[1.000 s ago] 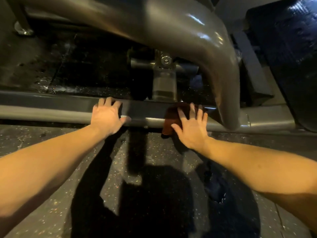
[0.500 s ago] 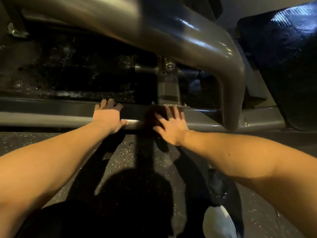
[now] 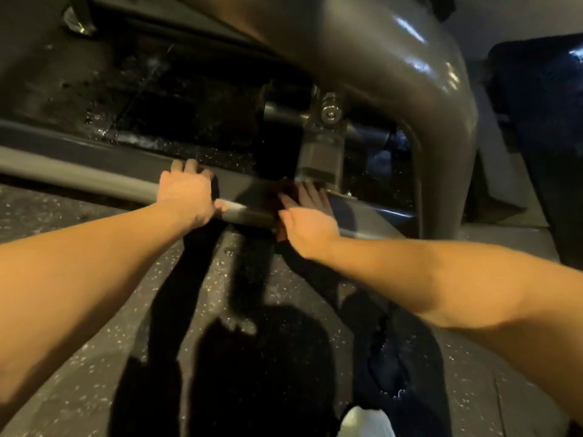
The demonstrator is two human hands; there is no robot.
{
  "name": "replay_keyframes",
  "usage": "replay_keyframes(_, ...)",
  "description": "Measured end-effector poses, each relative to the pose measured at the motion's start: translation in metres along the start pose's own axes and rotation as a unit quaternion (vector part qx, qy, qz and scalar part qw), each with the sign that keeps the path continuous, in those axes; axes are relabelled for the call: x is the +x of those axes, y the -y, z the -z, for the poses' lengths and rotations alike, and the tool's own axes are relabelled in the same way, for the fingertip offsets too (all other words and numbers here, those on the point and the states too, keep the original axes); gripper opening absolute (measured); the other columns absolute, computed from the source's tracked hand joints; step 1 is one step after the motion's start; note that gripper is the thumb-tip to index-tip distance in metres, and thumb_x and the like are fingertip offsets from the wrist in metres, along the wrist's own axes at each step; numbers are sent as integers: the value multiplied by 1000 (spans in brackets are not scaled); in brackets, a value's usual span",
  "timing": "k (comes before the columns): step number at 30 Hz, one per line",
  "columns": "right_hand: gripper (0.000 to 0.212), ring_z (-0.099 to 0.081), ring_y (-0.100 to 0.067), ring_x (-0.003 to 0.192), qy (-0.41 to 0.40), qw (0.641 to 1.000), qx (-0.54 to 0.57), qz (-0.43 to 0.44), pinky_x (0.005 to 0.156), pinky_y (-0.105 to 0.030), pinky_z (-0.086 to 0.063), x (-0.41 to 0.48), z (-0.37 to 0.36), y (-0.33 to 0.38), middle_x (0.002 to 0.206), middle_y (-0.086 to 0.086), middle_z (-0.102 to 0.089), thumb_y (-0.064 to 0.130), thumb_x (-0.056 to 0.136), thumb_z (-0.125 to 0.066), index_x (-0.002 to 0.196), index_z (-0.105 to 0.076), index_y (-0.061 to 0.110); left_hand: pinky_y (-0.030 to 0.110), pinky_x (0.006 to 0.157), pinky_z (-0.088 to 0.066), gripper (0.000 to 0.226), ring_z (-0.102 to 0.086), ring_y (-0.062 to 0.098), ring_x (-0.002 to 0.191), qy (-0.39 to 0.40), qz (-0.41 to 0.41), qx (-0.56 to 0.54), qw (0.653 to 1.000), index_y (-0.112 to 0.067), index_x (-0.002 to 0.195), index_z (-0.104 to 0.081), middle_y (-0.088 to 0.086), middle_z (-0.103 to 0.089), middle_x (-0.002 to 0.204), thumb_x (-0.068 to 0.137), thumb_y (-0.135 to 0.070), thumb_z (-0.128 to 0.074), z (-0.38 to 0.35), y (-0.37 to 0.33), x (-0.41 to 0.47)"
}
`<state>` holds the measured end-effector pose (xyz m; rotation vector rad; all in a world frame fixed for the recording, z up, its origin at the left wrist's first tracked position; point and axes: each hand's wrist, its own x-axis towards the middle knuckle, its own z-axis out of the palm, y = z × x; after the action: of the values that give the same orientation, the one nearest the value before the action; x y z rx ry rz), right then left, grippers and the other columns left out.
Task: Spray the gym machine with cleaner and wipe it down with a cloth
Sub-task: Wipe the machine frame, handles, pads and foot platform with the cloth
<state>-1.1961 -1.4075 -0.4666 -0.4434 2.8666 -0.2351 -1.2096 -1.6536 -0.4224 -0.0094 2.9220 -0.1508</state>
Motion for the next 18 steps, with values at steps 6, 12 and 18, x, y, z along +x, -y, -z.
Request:
replay_keyframes(6,50,2,-33,159,-37,985,58,-156,128,-51,-1,57,18,-37,173,-7,-4,41,110,-28,159,-33,31,50,106,-43,68,-42,41,131,22,54,-57,997,-14,141,-51,20,-48,143,92,-58,-63,-12,-5,-14)
replay_keyframes(12,50,6,-39,158,21,982,89,-167,126,-59,2,128,49,-54,173,-11,-1,46,108,-32,155,-41,30,49,107,-41,63,-40,39,133,56,33,-48,997,-17,143,-51,15,-48,144,97,-60,-53,-6,0,-21)
replay_keyframes(18,47,3,-32,159,11,983,109,-146,128,-53,0,104,39,-48,173,-5,-6,39,107,-42,153,-46,34,47,110,-41,69,-41,36,132,92,-34,17,995,-22,154,-38,12,-41,152,98,-61,-51,-1,21,-20)
